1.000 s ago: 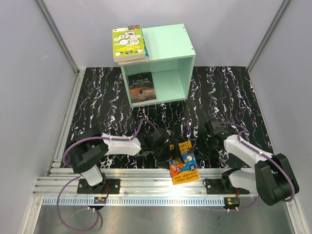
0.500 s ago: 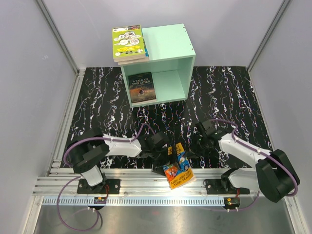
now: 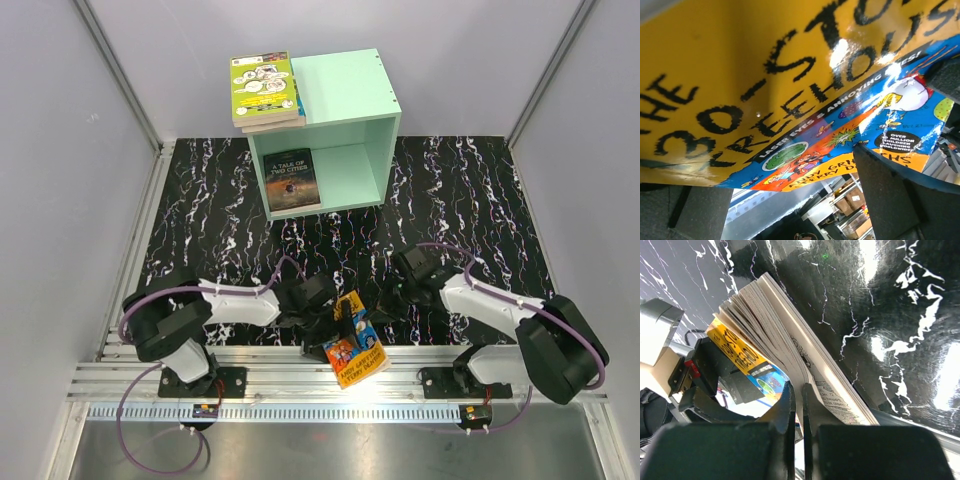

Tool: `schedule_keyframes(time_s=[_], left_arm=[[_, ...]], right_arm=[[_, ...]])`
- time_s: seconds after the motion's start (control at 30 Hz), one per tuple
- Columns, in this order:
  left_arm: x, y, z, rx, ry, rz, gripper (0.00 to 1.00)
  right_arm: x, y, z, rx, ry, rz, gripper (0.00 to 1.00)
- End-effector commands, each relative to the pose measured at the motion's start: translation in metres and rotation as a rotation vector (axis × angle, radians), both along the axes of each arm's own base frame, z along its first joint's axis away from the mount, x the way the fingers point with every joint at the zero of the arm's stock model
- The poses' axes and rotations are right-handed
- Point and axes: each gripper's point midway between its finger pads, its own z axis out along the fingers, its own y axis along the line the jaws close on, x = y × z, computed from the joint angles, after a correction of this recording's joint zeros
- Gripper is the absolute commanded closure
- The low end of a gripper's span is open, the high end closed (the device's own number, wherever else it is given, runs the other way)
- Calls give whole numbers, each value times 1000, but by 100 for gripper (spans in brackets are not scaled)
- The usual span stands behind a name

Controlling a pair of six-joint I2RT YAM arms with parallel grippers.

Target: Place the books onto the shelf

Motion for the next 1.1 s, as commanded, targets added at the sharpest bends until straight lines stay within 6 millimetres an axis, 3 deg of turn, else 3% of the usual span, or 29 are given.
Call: schedule_keyframes(time_s=[0.0,0.27,0.43,0.57,0.73,0.87,1.07], left_arm=[[43,-21,14,-127,-184,114,3],[62,-15,31,-140,-265,181,23],[83,-9,61,-125,-361,224,31],[100,-3,102,-170,-449,289,32],[115,4,132,-249,-493,368,34],[111,3,128,-264,-468,357,42],[101,-3,113,-301,-410,333,71]], right_arm=[[-23,28,16,148,120,56,100],[-37,37,-2,238,247,31,100],[-41,36,-9,228,279,27,100],[-38,38,-9,224,278,23,100],[-32,44,-10,237,299,4,100],[-25,52,-9,258,311,-8,100],[-10,64,-2,290,282,-2,100]])
